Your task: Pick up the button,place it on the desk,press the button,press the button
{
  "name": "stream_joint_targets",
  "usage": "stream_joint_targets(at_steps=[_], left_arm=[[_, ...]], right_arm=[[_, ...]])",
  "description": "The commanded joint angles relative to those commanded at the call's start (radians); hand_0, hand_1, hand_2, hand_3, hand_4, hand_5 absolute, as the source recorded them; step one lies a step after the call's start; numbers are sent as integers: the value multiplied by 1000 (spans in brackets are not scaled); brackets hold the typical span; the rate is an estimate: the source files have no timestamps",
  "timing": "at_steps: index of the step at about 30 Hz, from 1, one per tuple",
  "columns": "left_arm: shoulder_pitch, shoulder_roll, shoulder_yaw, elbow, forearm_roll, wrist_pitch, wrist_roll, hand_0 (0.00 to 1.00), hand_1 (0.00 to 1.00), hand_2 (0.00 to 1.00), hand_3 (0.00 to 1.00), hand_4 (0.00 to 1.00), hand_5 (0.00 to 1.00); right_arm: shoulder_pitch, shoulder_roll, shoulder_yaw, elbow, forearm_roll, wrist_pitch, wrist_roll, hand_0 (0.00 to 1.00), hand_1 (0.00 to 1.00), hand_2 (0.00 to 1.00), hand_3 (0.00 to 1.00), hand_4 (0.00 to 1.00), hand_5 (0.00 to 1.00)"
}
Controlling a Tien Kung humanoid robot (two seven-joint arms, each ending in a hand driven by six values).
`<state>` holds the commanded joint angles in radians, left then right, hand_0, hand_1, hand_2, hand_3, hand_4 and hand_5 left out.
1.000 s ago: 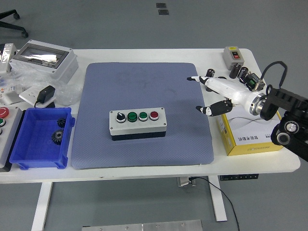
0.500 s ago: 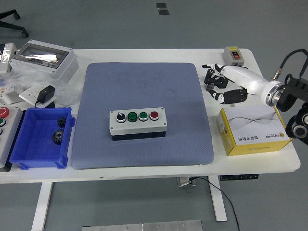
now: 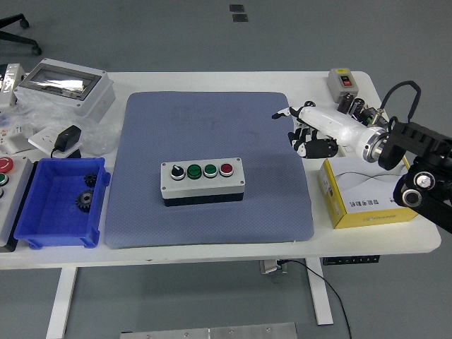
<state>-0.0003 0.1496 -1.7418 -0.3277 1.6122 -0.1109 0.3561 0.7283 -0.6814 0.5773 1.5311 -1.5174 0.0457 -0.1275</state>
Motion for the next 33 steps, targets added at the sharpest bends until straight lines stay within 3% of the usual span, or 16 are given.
stream_joint_targets(at_steps=[5,16,25,33], left_arm=[[-3,0,-1,-1,-3,3,-1,490,478,481,700,2,2],[-1,-3,5,-5,-12,7,8,489,478,483,700,2,2],[0,-3,7,-7,-15,8,13,482,476,493,704,2,2],[-1,-4,6,-7,-13,8,11,481,476,493,706,2,2]], right_arm=[[20,25,-37,0,47,9,10,177,291,215,813,115,80],[45,139,-144,-67,42,6,7,153,272,205,798,117,80],[42,164,-170,-88,36,1,9,118,216,193,780,97,113],[40,179,-167,-104,25,-38,11,104,204,190,772,93,117]])
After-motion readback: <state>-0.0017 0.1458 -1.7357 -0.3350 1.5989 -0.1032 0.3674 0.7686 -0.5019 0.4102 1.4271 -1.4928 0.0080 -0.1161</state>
